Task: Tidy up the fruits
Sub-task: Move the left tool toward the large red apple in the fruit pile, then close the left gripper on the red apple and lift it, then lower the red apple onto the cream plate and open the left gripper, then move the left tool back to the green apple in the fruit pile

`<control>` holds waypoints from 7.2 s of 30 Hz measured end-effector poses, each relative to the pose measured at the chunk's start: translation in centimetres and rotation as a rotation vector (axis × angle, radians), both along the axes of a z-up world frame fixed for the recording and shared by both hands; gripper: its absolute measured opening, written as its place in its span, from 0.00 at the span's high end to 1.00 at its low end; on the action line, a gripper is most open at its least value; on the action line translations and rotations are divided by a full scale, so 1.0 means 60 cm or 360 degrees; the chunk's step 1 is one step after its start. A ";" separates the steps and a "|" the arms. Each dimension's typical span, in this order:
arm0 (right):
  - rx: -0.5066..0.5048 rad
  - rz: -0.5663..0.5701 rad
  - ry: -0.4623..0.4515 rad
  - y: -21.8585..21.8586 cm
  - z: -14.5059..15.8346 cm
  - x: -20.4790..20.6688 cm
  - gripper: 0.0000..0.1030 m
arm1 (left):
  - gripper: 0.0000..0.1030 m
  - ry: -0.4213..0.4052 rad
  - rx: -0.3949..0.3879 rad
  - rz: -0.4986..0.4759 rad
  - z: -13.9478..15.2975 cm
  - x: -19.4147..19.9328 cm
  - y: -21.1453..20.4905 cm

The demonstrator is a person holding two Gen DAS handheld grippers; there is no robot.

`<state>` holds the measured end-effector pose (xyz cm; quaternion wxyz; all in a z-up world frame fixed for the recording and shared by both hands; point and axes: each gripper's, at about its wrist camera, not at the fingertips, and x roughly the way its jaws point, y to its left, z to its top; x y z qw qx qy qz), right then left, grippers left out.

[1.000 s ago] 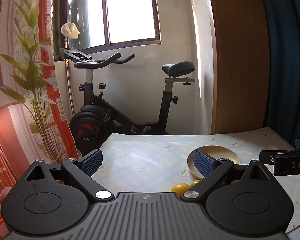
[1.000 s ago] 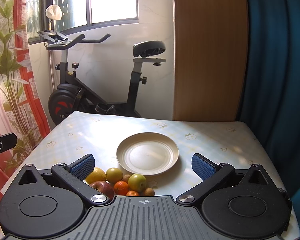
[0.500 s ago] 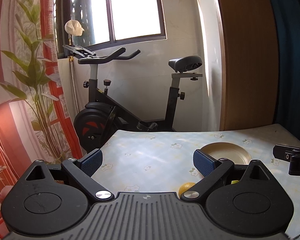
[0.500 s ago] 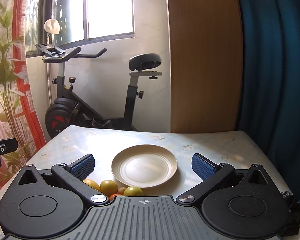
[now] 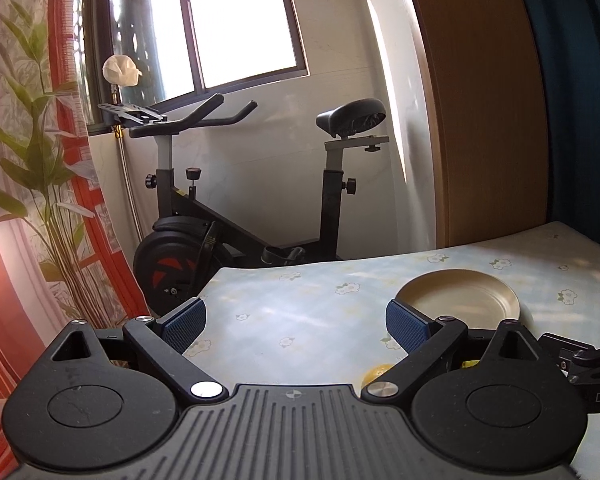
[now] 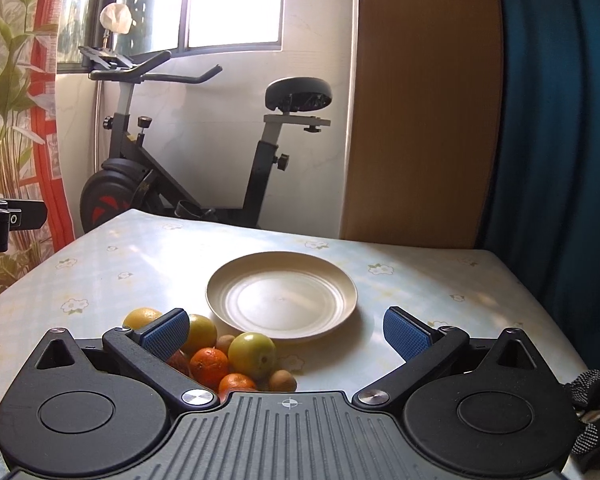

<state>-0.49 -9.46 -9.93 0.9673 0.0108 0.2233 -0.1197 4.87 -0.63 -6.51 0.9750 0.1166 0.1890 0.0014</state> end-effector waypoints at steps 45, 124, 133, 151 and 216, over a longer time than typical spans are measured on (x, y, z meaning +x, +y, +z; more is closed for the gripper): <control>0.0107 0.0233 0.0276 -0.053 -0.051 0.042 0.02 | 0.12 0.0411 -0.0212 -0.0223 -0.073 0.120 0.038; -0.0016 0.0719 0.0250 -0.057 0.023 0.165 0.50 | 0.63 0.0638 -0.0468 -0.0960 -0.015 0.210 -0.065; 0.0075 0.0789 0.0393 -0.041 -0.017 0.274 0.50 | 0.64 0.0753 -0.0451 -0.0881 -0.057 0.300 -0.051; 0.0072 0.0757 0.0560 -0.062 -0.119 0.421 0.50 | 0.65 0.1039 -0.0565 -0.0757 -0.137 0.468 -0.041; 0.0280 0.0455 0.0584 -0.097 -0.109 0.139 0.65 | 0.35 0.0774 -0.0604 -0.0249 -0.134 0.157 0.160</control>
